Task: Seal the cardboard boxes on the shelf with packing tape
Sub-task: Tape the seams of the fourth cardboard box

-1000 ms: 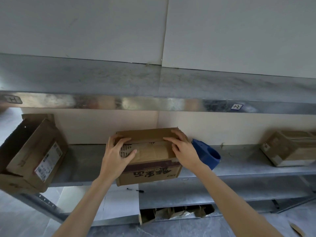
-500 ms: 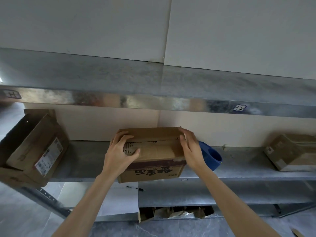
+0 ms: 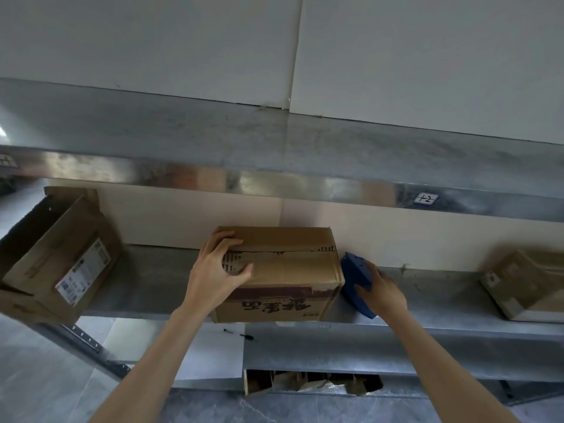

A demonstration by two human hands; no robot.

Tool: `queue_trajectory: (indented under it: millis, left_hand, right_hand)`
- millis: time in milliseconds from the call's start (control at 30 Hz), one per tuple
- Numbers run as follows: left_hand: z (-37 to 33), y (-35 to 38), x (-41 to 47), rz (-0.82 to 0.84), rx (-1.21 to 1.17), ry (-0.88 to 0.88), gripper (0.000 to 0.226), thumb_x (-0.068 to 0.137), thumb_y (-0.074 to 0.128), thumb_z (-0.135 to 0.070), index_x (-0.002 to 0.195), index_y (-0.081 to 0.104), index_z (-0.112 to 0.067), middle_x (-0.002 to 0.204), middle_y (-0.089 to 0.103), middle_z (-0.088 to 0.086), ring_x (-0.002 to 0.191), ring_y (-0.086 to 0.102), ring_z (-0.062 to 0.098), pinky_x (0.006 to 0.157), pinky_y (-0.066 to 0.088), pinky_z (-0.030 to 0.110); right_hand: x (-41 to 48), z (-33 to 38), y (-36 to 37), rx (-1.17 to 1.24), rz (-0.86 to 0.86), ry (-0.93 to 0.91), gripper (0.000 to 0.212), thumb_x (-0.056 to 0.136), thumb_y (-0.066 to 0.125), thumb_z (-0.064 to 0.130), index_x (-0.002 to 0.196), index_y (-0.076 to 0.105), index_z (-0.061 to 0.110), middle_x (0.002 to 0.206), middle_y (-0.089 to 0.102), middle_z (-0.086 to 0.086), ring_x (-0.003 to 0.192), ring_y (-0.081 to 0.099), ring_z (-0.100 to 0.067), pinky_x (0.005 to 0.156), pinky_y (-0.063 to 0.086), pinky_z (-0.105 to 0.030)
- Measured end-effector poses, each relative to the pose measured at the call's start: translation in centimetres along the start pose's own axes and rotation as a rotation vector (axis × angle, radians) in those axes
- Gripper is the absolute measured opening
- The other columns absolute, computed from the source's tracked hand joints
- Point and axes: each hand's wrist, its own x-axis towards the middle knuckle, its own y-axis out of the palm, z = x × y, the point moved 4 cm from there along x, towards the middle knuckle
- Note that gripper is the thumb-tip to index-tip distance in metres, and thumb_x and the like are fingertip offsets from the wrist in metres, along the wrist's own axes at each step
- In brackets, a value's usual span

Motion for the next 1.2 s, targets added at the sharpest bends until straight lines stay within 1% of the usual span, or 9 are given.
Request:
queue_trajectory:
  millis: [100, 233, 500, 633, 800, 933, 1000, 1100, 1200]
  left_hand:
    - [-0.1, 0.4, 0.2, 0.001, 0.005, -0.009, 0.045, 0.073, 0.079, -0.046, 0.113, 0.06, -0.037, 0.131, 0.045, -0.027, 0.13, 0.045, 0.005, 0.095, 0.051, 0.036]
    - [-0.1, 0.5, 0.4, -0.003, 0.002, -0.006, 0.049, 0.069, 0.07, -0.058, 0.113, 0.062, -0.036, 0.131, 0.046, -0.028, 0.134, 0.042, 0.003, 0.098, 0.045, 0.03]
    - [-0.4, 0.5, 0.4, 0.001, 0.012, -0.034, 0.055, 0.068, 0.065, -0.062, 0.114, 0.064, -0.033, 0.132, 0.048, -0.025, 0.125, 0.041, -0.01, 0.098, 0.039, 0.021]
    - [-0.4, 0.5, 0.3, 0.014, 0.025, -0.036, 0.055, 0.068, 0.065, -0.062, 0.115, 0.063, -0.034, 0.132, 0.045, -0.029, 0.123, 0.039, -0.015, 0.097, 0.038, 0.021]
    - [-0.6, 0.4, 0.3, 0.016, 0.023, -0.035, 0.052, 0.068, 0.065, -0.06, 0.113, 0.063, -0.035, 0.13, 0.048, -0.026, 0.124, 0.045, -0.004, 0.097, 0.042, 0.027]
    - [-0.6, 0.3, 0.3, 0.026, 0.015, -0.021, 0.052, 0.069, 0.065, -0.061, 0.114, 0.063, -0.035, 0.131, 0.048, -0.025, 0.125, 0.047, 0.001, 0.098, 0.042, 0.029]
    - [-0.4, 0.3, 0.3, 0.029, 0.015, -0.008, 0.051, 0.07, 0.067, -0.06, 0.114, 0.063, -0.035, 0.131, 0.048, -0.025, 0.127, 0.046, 0.002, 0.1, 0.042, 0.032]
    - [-0.2, 0.4, 0.4, 0.037, 0.011, 0.009, 0.047, 0.071, 0.069, -0.06, 0.112, 0.061, -0.037, 0.131, 0.048, -0.026, 0.13, 0.046, 0.005, 0.101, 0.044, 0.035]
    - [-0.1, 0.4, 0.6, 0.043, 0.01, 0.025, 0.05, 0.069, 0.065, -0.064, 0.112, 0.06, -0.039, 0.131, 0.049, -0.025, 0.129, 0.047, 0.006, 0.095, 0.044, 0.032]
  right_hand:
    - [0.6, -0.7, 0.4, -0.009, 0.09, -0.024, 0.073, 0.095, 0.054, 0.036, 0.153, 0.009, 0.036, 0.115, 0.067, -0.011, 0.094, 0.065, -0.03, 0.074, 0.057, -0.039]
    - [0.9, -1.2, 0.1, 0.047, 0.144, -0.063, 0.079, 0.094, 0.058, 0.031, 0.152, 0.005, 0.043, 0.117, 0.066, -0.009, 0.087, 0.065, -0.027, 0.071, 0.058, -0.038]
    - [2.3, -2.1, 0.1, 0.266, 0.239, -0.172, 0.088, 0.088, 0.069, 0.028, 0.15, 0.01, 0.049, 0.151, 0.04, -0.005, 0.124, 0.051, -0.034, 0.093, 0.052, -0.046]
    - [3.2, -2.1, 0.1, 0.324, 0.279, -0.176, 0.09, 0.086, 0.07, 0.019, 0.149, 0.013, 0.049, 0.15, 0.04, -0.006, 0.121, 0.051, -0.032, 0.092, 0.052, -0.042]
    - [3.0, -1.3, -0.2, 0.244, 0.285, -0.2, 0.094, 0.086, 0.068, 0.011, 0.153, 0.008, 0.042, 0.148, 0.044, -0.008, 0.115, 0.056, -0.034, 0.087, 0.054, -0.042]
    - [1.2, -0.4, -0.9, 0.275, 0.186, -0.18, 0.088, 0.093, 0.061, 0.014, 0.153, 0.003, 0.042, 0.14, 0.05, -0.018, 0.111, 0.057, -0.038, 0.083, 0.054, -0.043]
    - [0.0, -0.3, -1.9, 0.206, 0.087, -0.184, 0.079, 0.096, 0.057, 0.022, 0.153, 0.006, 0.042, 0.127, 0.061, -0.015, 0.097, 0.063, -0.035, 0.074, 0.055, -0.041]
    - [-2.0, 0.0, -4.4, 0.16, -0.091, -0.193, 0.066, 0.096, 0.052, 0.028, 0.151, 0.019, 0.04, 0.104, 0.069, -0.01, 0.074, 0.061, -0.028, 0.06, 0.049, -0.033]
    - [-3.7, 0.7, -7.4, 0.202, -0.207, -0.219, 0.052, 0.095, 0.055, 0.033, 0.143, 0.036, 0.038, 0.085, 0.067, -0.006, 0.063, 0.052, -0.022, 0.051, 0.037, -0.028]
